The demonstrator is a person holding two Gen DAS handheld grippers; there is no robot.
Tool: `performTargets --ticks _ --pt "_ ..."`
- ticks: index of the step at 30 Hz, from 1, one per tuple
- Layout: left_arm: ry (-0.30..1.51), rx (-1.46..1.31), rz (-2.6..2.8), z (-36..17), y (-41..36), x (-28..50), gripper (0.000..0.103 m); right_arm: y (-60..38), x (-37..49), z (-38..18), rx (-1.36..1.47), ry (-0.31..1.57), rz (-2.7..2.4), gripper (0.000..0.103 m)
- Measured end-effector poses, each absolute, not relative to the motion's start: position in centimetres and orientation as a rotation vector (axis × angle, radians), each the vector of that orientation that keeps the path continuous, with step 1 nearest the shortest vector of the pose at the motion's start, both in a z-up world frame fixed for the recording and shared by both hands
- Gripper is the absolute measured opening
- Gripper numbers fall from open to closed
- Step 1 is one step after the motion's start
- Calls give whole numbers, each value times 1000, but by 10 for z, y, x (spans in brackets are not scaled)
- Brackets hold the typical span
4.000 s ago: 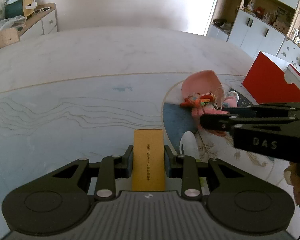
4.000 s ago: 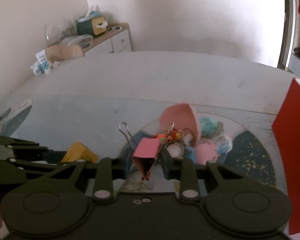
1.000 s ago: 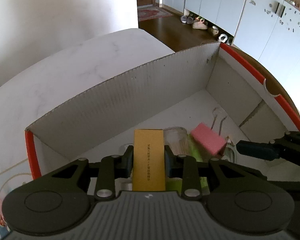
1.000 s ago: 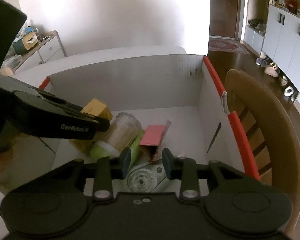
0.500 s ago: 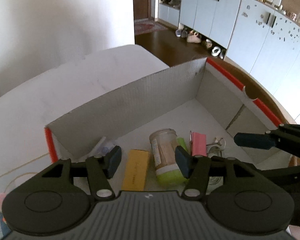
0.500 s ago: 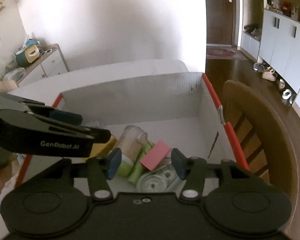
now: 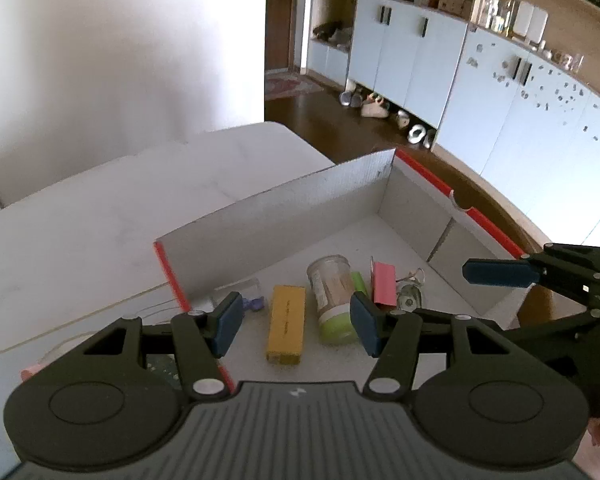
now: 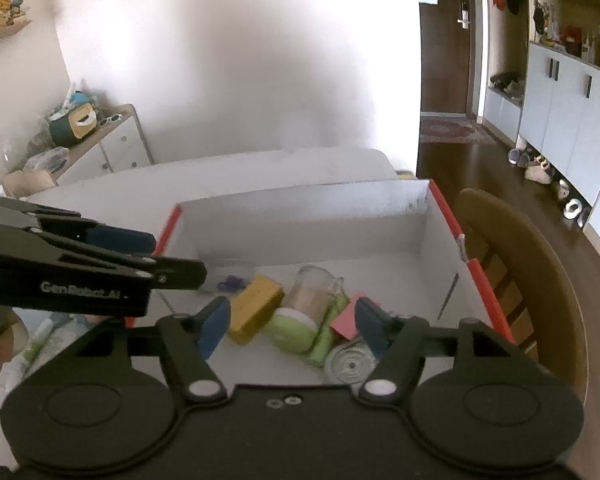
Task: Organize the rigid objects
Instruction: 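Withdraw both grippers from the red box back to the pile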
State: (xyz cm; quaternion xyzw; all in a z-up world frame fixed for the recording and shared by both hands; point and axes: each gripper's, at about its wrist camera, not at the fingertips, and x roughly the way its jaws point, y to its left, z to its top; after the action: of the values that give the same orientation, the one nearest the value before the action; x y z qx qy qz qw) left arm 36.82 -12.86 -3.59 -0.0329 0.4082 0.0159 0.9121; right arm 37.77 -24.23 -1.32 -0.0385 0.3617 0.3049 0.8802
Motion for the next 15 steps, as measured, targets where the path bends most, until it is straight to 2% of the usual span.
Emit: performTargets --ticks 2,5,11,13,15 --pt "828 -72 28 -32 -123 359 58 -238 369 -9 -76 746 638 73" --pt "805 -86 26 -25 -111 342 68 -231 356 -5 -70 738 641 74" --pt "763 -103 32 -13 -83 305 69 -213 328 7 -47 704 644 87" --pt "757 -106 37 -11 -72 294 71 -203 320 10 -36 696 646 88" --pt "748 -112 41 -9 -61 282 72 -194 311 12 -29 689 645 94"
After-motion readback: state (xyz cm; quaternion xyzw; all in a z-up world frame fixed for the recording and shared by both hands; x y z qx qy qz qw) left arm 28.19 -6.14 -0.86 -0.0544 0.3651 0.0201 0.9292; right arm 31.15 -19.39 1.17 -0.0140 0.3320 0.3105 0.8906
